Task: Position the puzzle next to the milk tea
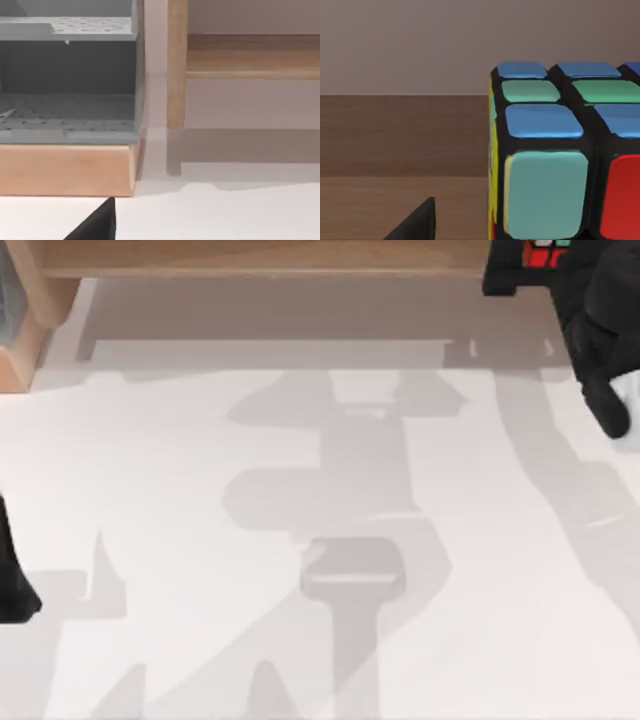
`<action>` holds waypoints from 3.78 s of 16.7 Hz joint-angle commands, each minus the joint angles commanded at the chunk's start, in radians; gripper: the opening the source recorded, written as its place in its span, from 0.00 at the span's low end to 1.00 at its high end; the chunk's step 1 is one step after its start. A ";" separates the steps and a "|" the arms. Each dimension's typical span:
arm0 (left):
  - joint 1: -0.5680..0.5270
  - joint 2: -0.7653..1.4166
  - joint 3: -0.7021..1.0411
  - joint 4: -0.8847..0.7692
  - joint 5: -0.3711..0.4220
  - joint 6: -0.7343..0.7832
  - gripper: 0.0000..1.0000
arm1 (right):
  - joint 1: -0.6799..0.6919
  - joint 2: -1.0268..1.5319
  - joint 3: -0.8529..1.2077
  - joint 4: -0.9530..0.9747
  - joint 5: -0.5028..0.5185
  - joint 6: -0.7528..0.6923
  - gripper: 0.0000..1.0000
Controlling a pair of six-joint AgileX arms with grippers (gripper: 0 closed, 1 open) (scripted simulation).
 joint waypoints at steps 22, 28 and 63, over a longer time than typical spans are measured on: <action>0.000 0.000 0.000 0.000 0.000 0.000 1.00 | 0.003 -0.002 -0.001 0.000 0.000 0.002 0.00; 0.000 0.000 0.000 0.000 0.000 0.000 1.00 | 0.003 -0.025 0.008 -0.032 -0.001 0.002 0.00; 0.000 0.000 0.000 0.000 0.000 0.000 1.00 | -0.317 -0.525 -0.093 -2.006 -0.273 -0.106 0.00</action>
